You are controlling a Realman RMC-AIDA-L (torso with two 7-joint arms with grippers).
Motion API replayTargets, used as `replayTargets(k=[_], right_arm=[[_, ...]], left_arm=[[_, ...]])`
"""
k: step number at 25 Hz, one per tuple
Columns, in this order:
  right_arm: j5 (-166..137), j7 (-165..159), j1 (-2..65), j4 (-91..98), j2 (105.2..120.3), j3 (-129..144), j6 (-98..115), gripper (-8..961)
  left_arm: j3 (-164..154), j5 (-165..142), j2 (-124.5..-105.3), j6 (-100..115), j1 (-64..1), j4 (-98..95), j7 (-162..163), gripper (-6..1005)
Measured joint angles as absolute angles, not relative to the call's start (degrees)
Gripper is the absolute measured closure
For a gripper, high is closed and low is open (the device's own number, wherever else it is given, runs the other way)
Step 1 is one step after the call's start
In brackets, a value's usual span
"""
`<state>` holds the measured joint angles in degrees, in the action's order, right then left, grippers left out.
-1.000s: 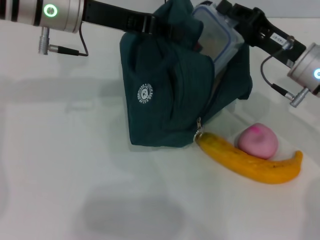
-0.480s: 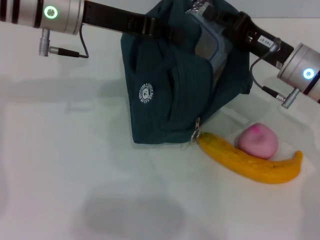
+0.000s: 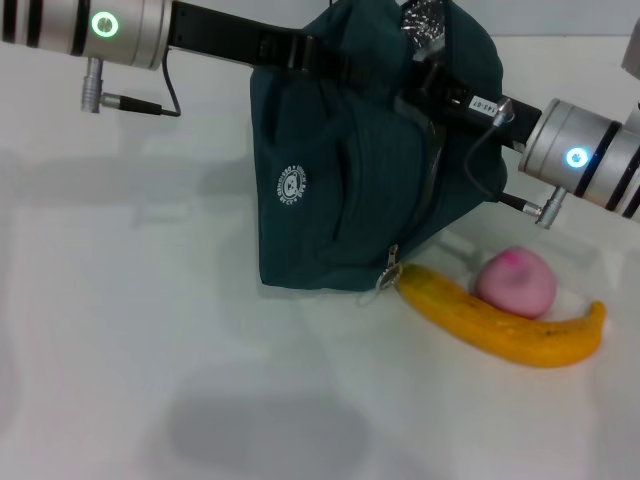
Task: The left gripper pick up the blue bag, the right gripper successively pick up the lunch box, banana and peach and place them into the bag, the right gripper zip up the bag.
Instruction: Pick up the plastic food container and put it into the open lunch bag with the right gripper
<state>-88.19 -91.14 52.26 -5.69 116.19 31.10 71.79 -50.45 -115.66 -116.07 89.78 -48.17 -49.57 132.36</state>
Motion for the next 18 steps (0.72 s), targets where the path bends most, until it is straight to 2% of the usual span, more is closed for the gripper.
replayTargets(k=[18], right_arm=[[-88.9, -85.6, 52.6, -4.4, 116.19, 31.0, 70.9, 772]], left_arm=[[-50.5, -115.7, -116.20, 90.1, -48.0, -49.6, 132.4, 955]])
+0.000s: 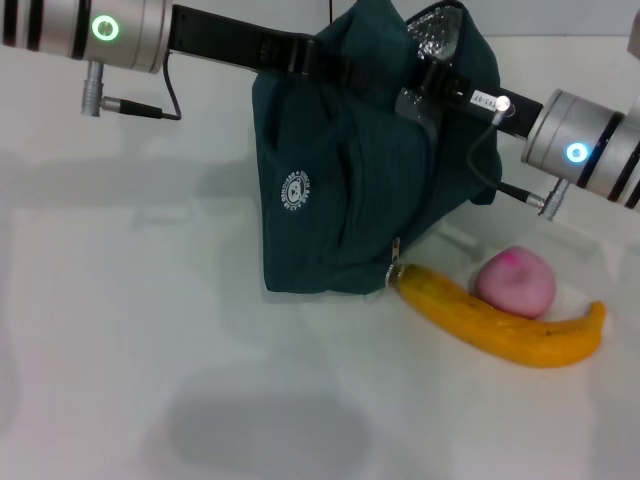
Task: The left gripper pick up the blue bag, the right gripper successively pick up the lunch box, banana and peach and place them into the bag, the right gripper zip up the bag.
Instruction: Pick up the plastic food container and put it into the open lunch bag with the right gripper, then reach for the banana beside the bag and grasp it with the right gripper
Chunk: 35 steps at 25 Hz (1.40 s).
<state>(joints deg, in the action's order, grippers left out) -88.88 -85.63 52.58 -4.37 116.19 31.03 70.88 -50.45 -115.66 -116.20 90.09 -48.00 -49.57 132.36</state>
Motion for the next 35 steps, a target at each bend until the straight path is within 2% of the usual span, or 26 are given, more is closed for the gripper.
replayTargets(k=[3, 6, 10, 16, 21, 29, 35], right_arm=[[-88.9, -82.8, 52.7, -3.8, 116.19, 31.1, 70.9, 762], [-88.9, -81.8, 52.3, -3.0, 116.19, 31.2, 71.3, 579], [-88.9, -81.7, 50.7, -1.5, 116.19, 32.5, 75.0, 487], [-88.4, -78.5, 43.2, 4.4, 116.19, 33.1, 86.1, 350], [-83.8, -69.4, 35.7, 8.2, 115.96, 32.5, 95.4, 192], [-70.1, -54.9, 25.1, 8.3, 115.86, 32.5, 97.1, 202], [-58.5, -45.2, 22.1, 0.8, 116.12, 32.5, 98.0, 203]], left_arm=[[-50.5, -115.3, -116.06, 90.0, -47.9, -49.6, 132.4, 955], [-50.4, -114.4, -115.60, 89.8, -47.5, -49.6, 132.4, 955], [-49.1, -114.6, -115.19, 89.7, -47.4, -49.6, 132.4, 955], [-48.7, -114.9, -114.79, 89.0, -47.4, -49.5, 132.1, 955], [-48.7, -114.9, -114.71, 88.8, -46.7, -49.5, 131.6, 955], [-48.8, -114.9, -114.93, 87.3, -46.0, -48.2, 130.3, 955], [-48.8, -114.6, -114.79, 85.9, -46.0, -47.3, 130.1, 955]])
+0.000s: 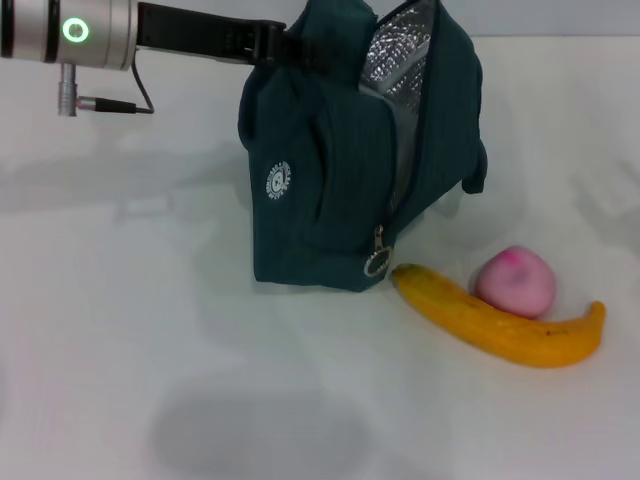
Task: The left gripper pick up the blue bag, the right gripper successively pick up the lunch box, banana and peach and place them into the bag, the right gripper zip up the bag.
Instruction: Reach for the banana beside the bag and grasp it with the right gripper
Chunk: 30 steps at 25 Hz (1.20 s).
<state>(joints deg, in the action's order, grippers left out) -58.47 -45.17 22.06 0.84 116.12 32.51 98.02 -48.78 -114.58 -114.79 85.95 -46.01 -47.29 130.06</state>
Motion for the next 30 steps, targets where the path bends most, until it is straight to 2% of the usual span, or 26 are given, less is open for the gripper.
replayTargets(k=[16, 23, 26, 30], right_arm=[[-50.3, -27.7, 19.5, -7.2, 116.02, 30.4, 105.3, 207], [-58.8, -45.1, 16.6, 15.0, 114.38, 45.1, 111.3, 209], [-64.3, -56.8, 14.0, 29.4, 114.50, 48.1, 109.5, 210], [-75.3, -73.4, 14.0, 45.2, 114.64, 48.4, 106.1, 211]], left_arm=[[-48.7, -114.5, -114.91, 82.8, -45.2, -47.0, 127.9, 954], [-48.3, -114.4, -114.74, 82.8, -43.7, -47.1, 127.3, 954], [-48.2, -114.3, -114.72, 82.8, -43.6, -47.1, 127.3, 954], [-48.2, -114.3, -114.81, 82.9, -43.6, -47.0, 127.3, 954]])
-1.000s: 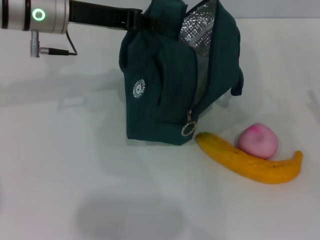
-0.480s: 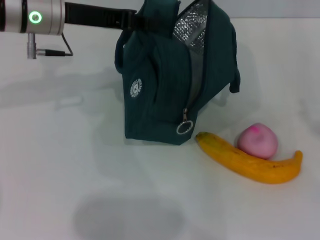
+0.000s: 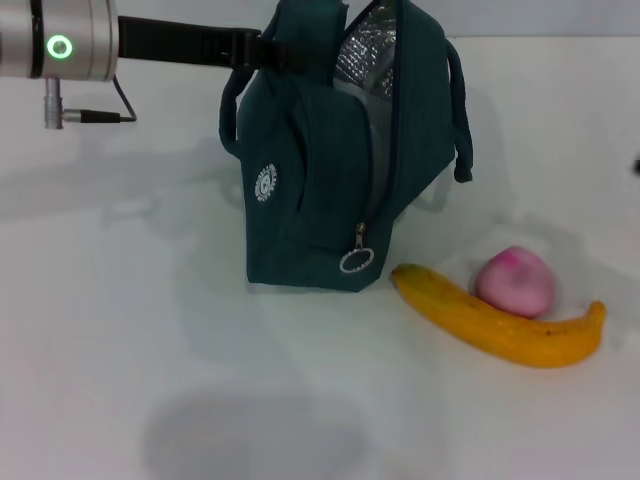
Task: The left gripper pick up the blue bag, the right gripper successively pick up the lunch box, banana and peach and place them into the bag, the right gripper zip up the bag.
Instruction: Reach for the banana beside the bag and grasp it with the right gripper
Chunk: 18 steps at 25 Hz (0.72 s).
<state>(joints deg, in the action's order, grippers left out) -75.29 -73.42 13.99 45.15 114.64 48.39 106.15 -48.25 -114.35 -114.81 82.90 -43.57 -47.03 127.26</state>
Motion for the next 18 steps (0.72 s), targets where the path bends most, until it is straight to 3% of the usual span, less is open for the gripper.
replayTargets(k=[4, 18], right_arm=[[-90.9, -92.2, 17.5, 59.9, 114.75, 50.1, 100.4, 212], [-124.7, -128.8, 33.7, 78.5, 115.14, 66.4, 98.4, 216]], left_arm=[[-48.2, -114.3, -114.95, 82.9, -43.6, -47.0, 127.3, 954], [-48.2, -112.8, -114.80, 82.8, -42.9, -47.1, 127.3, 954]])
